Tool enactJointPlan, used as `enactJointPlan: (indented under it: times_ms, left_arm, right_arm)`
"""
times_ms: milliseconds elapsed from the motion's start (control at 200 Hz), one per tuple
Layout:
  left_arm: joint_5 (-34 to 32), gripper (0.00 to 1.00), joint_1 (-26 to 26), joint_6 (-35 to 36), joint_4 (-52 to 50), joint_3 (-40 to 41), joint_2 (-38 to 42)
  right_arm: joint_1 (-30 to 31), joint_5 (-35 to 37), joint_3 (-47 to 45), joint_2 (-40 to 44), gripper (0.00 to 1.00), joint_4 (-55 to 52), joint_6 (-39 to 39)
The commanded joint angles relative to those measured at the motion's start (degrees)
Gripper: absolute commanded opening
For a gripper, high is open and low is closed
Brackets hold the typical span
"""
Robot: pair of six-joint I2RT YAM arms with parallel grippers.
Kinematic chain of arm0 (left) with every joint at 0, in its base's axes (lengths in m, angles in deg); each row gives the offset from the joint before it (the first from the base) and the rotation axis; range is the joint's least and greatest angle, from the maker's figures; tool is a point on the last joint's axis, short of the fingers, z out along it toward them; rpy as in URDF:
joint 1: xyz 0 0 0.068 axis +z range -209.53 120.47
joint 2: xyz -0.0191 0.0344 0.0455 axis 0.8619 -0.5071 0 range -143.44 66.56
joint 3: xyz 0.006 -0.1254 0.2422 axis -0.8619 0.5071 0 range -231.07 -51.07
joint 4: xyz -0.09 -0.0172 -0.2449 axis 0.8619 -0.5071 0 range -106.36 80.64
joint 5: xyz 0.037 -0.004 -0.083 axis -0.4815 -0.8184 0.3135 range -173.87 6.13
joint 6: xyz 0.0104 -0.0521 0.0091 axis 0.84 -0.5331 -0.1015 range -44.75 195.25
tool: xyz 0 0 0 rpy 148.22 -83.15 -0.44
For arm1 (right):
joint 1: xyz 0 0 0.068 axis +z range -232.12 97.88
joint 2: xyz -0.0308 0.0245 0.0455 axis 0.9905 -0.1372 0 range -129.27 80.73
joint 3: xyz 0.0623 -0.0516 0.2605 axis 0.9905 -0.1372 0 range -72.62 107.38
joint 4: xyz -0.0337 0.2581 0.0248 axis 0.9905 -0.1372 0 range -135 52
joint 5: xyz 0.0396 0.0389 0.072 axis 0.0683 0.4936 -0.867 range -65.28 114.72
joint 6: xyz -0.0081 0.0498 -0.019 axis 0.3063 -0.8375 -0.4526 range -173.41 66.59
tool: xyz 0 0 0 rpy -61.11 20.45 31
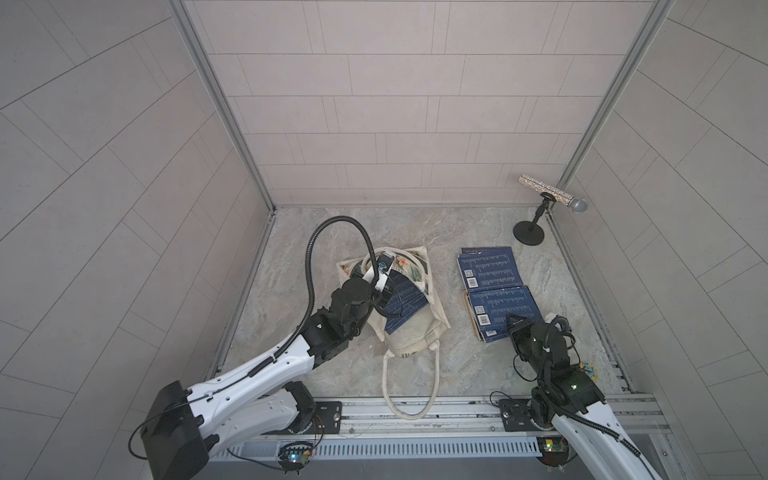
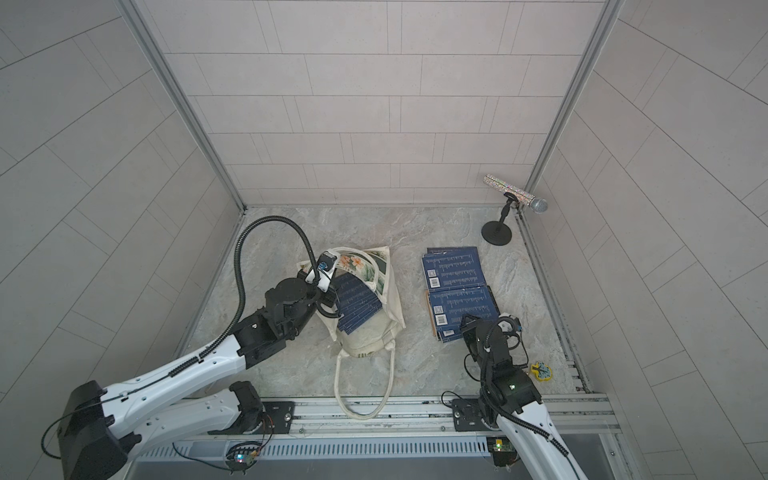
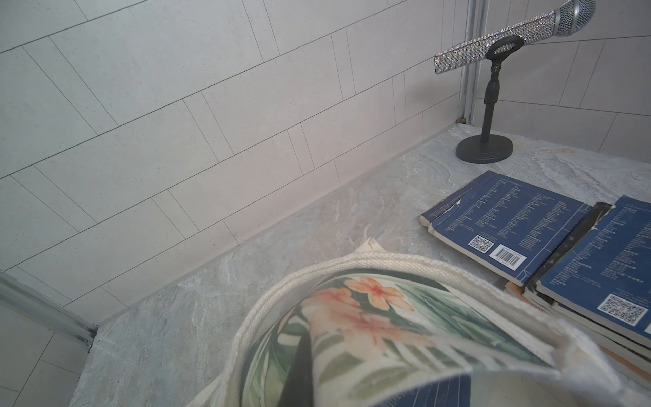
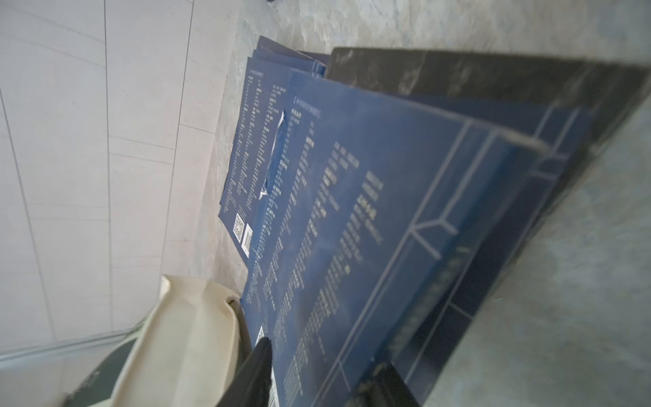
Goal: Take out the books from the canvas bag
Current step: Place the book on the book.
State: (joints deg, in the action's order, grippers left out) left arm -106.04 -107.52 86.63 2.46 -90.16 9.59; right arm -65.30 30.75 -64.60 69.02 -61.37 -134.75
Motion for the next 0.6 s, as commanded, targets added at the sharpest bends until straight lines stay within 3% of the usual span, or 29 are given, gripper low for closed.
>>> enactJointPlan:
  times_ms: [0, 60, 90, 105, 250, 465, 595]
  left_arm:
    - [-0.31, 0.0, 0.35, -0.25, 4.44, -1.01, 1.93]
    - [-0.19, 0.0, 0.35, -0.27, 4.45, -0.99, 1.93]
    - [-0.16, 0.0, 0.35, -0.3, 4.45, -1.0, 1.79]
    - [-0.17, 0.0, 0.36, -0.27, 4.42, -1.01, 1.82]
    - [0.09, 0.0, 0.4, -0.54, 4.18, -1.16, 1.62]
    - [2.99, 0.0, 0.52, -2.28, 4.68, -0.95, 2.03]
    - [5.65, 0.0, 0.79, -3.45, 5.5, -0.54, 2.72]
  right_arm:
    - [-0.16, 2.26, 0.4, 2.94, 0.64, -10.46, -0.52]
    - [-0.21, 1.45, 0.45, 3.36, 0.81, -10.98, -0.24]
    - [-0.21, 1.15, 0.69, 3.19, 0.97, -11.94, -0.37]
    - [-0.21, 1.09, 0.87, 2.98, 0.99, -12.5, -0.5]
    - [-0.14, 2.54, 4.58, 0.74, 1.0, -18.69, -0.44]
    - [-0.21, 10.21, 16.96, -3.05, 1.0, -24.69, 9.56]
    - [-0.21, 10.19, 21.41, -6.22, 1.0, -25.05, 13.63]
